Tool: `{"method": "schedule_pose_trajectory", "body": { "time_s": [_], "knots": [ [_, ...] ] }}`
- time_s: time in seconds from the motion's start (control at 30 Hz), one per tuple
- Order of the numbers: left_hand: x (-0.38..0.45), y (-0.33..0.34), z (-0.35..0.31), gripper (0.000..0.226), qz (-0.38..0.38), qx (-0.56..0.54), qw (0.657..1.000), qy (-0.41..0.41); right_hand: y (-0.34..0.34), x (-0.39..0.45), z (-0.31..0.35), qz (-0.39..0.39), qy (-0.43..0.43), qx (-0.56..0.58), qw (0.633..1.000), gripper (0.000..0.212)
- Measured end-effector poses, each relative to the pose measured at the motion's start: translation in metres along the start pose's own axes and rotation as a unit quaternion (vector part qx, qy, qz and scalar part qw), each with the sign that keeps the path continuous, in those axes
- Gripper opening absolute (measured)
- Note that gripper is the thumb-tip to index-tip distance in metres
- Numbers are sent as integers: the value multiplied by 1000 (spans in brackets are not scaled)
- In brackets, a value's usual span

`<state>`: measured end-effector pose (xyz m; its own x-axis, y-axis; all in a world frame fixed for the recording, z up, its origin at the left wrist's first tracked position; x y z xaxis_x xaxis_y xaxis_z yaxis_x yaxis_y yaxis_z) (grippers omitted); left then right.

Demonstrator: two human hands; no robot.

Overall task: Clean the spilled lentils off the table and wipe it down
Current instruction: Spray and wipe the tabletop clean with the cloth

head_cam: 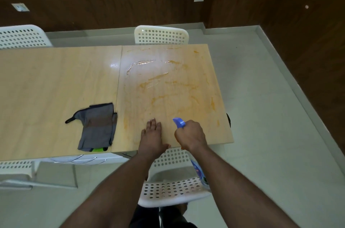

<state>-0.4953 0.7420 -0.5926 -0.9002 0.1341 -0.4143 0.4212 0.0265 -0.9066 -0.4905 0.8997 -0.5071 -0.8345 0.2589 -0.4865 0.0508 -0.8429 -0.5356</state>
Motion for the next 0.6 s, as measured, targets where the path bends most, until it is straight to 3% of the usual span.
{"method": "schedule_pose_trajectory", "body": {
  "time_s": [0.13,0.27,0.6],
  "knots": [
    [-9,1,12,111,6,-5,1000,-12,12,2,-1,34,-24,-3,999,21],
    [-15,-10,31,107,0,-15,1000,-17,9,3,16,17,-47,81,995,13],
    [-6,-65,129,97,-35,5,998,-56,33,17,125,57,-163,262,950,14]
  ]
}}
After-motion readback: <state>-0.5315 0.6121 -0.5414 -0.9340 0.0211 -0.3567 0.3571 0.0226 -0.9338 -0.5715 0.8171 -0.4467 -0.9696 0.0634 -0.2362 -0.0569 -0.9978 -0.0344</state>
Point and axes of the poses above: each hand's wrist, its own x-axis towards the middle knuckle, its own y-axis out of the palm, z = x × y, the point moved 1 cm from there along x, towards the middle knuckle, and after that the axes turned 12 degrees about x, right-handed, at the moved point
